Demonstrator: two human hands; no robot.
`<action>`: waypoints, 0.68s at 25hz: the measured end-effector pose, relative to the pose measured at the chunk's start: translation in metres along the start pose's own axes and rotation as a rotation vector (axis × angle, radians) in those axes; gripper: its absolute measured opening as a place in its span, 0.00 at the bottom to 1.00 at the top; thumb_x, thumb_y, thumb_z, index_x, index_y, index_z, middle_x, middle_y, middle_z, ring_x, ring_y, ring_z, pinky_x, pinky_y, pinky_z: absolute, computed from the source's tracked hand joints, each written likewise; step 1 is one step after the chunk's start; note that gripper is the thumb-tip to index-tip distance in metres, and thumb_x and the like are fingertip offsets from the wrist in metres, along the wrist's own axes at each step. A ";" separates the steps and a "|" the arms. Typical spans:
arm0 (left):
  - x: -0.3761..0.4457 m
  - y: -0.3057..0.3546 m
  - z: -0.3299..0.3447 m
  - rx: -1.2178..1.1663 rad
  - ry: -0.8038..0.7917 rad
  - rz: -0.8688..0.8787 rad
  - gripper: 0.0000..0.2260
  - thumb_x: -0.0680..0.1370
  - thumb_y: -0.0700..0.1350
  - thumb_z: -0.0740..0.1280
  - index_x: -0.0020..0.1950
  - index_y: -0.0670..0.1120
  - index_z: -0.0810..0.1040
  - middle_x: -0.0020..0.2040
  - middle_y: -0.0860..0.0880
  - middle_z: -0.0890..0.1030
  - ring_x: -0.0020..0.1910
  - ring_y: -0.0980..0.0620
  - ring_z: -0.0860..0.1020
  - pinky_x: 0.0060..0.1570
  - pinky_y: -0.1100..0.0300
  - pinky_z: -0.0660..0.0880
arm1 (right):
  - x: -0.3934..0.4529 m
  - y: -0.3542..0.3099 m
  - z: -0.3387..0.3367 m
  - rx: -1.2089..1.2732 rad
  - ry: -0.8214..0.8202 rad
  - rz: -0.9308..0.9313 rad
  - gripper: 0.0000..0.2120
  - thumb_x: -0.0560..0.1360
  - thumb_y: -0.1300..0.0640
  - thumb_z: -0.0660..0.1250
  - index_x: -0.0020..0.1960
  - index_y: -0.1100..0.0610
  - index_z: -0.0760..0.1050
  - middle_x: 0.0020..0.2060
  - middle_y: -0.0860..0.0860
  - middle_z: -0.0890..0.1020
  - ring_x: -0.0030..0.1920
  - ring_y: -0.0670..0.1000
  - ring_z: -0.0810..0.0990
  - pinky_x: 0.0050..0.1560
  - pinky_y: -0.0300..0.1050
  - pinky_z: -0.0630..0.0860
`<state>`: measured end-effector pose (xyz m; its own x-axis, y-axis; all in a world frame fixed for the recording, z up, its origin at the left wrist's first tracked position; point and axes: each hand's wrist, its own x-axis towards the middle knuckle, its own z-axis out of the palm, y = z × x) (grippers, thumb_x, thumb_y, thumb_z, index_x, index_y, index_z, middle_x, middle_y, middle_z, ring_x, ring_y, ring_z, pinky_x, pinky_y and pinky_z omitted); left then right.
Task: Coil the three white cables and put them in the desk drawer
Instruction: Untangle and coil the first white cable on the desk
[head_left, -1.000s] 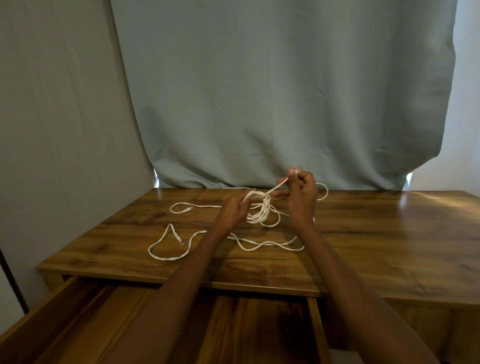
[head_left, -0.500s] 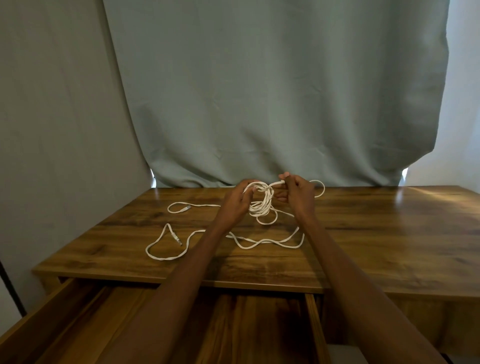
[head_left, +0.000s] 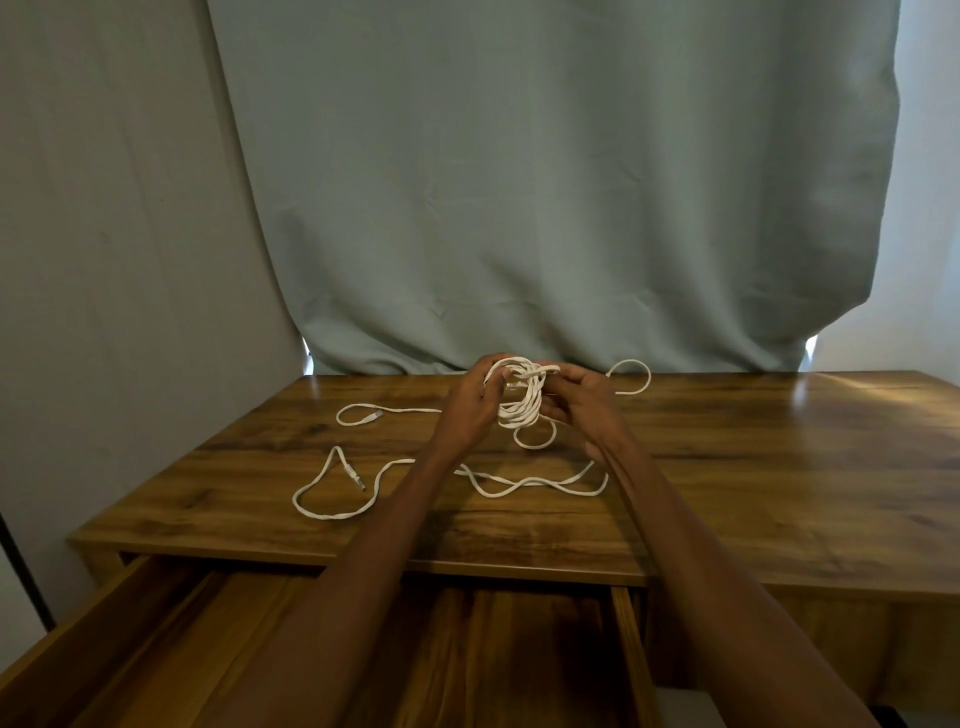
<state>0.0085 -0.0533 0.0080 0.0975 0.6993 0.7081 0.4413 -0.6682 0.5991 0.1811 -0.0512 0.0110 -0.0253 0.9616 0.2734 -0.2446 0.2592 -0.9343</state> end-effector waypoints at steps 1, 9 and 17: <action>0.000 0.002 0.000 -0.002 0.023 0.005 0.13 0.84 0.46 0.58 0.63 0.45 0.78 0.55 0.51 0.82 0.55 0.54 0.80 0.56 0.60 0.76 | -0.001 0.000 -0.001 0.057 -0.021 0.022 0.13 0.77 0.62 0.70 0.60 0.63 0.80 0.50 0.59 0.86 0.47 0.55 0.86 0.46 0.45 0.84; -0.002 -0.005 -0.005 -0.092 0.107 -0.033 0.14 0.84 0.48 0.60 0.64 0.43 0.79 0.49 0.53 0.83 0.48 0.60 0.80 0.51 0.61 0.76 | -0.014 -0.002 0.007 0.187 -0.081 0.042 0.13 0.81 0.61 0.62 0.62 0.61 0.79 0.53 0.58 0.85 0.53 0.56 0.85 0.56 0.50 0.81; -0.004 -0.010 -0.009 -0.061 0.171 -0.033 0.16 0.83 0.49 0.59 0.64 0.43 0.78 0.58 0.47 0.83 0.57 0.53 0.80 0.59 0.56 0.77 | -0.028 0.006 0.030 0.142 -0.094 -0.040 0.14 0.78 0.62 0.68 0.63 0.61 0.79 0.55 0.57 0.85 0.53 0.52 0.85 0.52 0.43 0.82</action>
<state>-0.0044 -0.0515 0.0027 -0.0718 0.6708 0.7382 0.3864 -0.6636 0.6406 0.1513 -0.0790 0.0047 -0.1014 0.9362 0.3365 -0.3818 0.2757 -0.8822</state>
